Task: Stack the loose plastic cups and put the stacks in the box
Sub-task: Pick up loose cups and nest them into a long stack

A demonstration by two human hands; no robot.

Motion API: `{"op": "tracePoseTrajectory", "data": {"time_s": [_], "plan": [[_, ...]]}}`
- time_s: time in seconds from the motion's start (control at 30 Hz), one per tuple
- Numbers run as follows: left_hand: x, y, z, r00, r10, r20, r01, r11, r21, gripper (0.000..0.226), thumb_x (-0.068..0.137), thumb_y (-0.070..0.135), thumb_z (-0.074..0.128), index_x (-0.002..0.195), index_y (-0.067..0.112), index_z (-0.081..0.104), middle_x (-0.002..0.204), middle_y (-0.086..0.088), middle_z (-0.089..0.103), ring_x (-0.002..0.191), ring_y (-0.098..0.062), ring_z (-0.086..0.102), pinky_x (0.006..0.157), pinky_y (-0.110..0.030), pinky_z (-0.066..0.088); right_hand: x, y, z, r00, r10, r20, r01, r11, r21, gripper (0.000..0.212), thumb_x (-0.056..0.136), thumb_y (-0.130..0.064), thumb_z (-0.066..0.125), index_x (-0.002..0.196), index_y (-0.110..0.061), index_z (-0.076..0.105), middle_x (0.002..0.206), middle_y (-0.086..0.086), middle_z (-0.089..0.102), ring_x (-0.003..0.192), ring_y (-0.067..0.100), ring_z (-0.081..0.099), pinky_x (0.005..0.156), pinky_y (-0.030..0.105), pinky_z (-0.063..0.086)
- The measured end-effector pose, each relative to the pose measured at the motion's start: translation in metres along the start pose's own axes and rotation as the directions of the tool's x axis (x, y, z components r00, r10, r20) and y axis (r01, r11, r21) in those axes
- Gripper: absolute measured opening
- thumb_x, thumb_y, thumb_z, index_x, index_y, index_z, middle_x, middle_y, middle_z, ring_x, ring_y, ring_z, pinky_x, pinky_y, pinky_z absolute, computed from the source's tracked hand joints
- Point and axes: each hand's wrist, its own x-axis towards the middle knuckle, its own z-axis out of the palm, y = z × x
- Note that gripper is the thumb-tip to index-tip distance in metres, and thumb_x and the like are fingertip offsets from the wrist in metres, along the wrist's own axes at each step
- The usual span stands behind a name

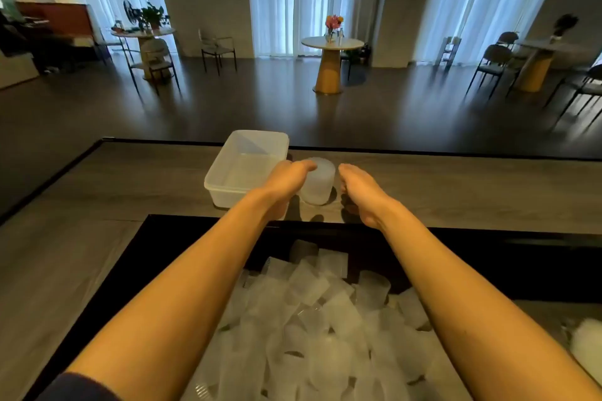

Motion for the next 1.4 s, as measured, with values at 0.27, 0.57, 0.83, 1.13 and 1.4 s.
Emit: {"op": "tracePoseTrajectory", "data": {"time_s": [0.27, 0.57, 0.83, 1.13, 1.4], "plan": [[-0.01, -0.009, 0.002, 0.997, 0.083, 0.011, -0.083, 0.994, 0.077, 0.066, 0.093, 0.014, 0.064, 0.153, 0.013, 0.034, 0.149, -0.009, 0.044, 0.119, -0.021, 0.046, 0.095, -0.033, 0.041, 0.004, 0.013, 0.013, 0.994, -0.105, 0.006, 0.105, 0.994, -0.036, 0.065, 0.095, 0.011, 0.044, 0.155, -0.012, 0.038, 0.148, 0.01, 0.052, 0.129, 0.027, 0.054, 0.084, 0.027, 0.053], [-0.04, -0.013, -0.007, 0.911, 0.41, -0.043, -0.403, 0.907, 0.12, 0.08, 0.076, -0.001, 0.081, 0.145, 0.017, 0.046, 0.142, -0.003, 0.054, 0.125, -0.019, 0.053, 0.097, -0.031, 0.052, -0.02, 0.005, 0.015, 0.905, -0.274, -0.326, 0.312, 0.948, 0.07, 0.048, 0.085, 0.0, 0.074, 0.126, -0.019, 0.057, 0.12, 0.003, 0.06, 0.112, 0.021, 0.061, 0.076, 0.026, 0.055], [-0.077, -0.055, -0.015, 0.908, 0.406, -0.102, -0.395, 0.912, 0.116, 0.075, 0.072, 0.021, 0.09, 0.137, 0.015, 0.053, 0.128, -0.001, 0.064, 0.115, -0.017, 0.063, 0.094, -0.037, 0.058, -0.063, 0.023, 0.025, 0.963, -0.235, -0.129, 0.257, 0.946, 0.195, 0.055, 0.089, -0.004, 0.075, 0.139, -0.011, 0.053, 0.118, -0.003, 0.063, 0.105, 0.008, 0.063, 0.074, 0.016, 0.054], [-0.106, -0.102, -0.023, 0.919, 0.386, -0.075, -0.377, 0.919, 0.115, 0.086, 0.068, 0.045, 0.089, 0.139, 0.031, 0.043, 0.126, 0.003, 0.057, 0.111, -0.016, 0.061, 0.078, -0.031, 0.061, -0.096, 0.058, 0.044, 0.994, -0.106, -0.017, 0.105, 0.926, 0.363, 0.029, 0.09, -0.004, 0.074, 0.117, -0.005, 0.064, 0.106, 0.011, 0.067, 0.092, 0.018, 0.068, 0.073, 0.026, 0.058], [-0.106, -0.136, -0.044, 0.951, 0.305, -0.042, -0.254, 0.854, 0.455, 0.089, 0.068, 0.035, 0.089, 0.143, 0.029, 0.043, 0.129, 0.005, 0.054, 0.114, -0.016, 0.053, 0.087, -0.03, 0.045, -0.087, 0.125, 0.045, 0.986, -0.074, -0.152, 0.027, 0.956, -0.291, 0.02, 0.094, -0.021, 0.069, 0.113, -0.019, 0.07, 0.09, 0.003, 0.07, 0.083, 0.017, 0.066, 0.077, 0.033, 0.056]]}}
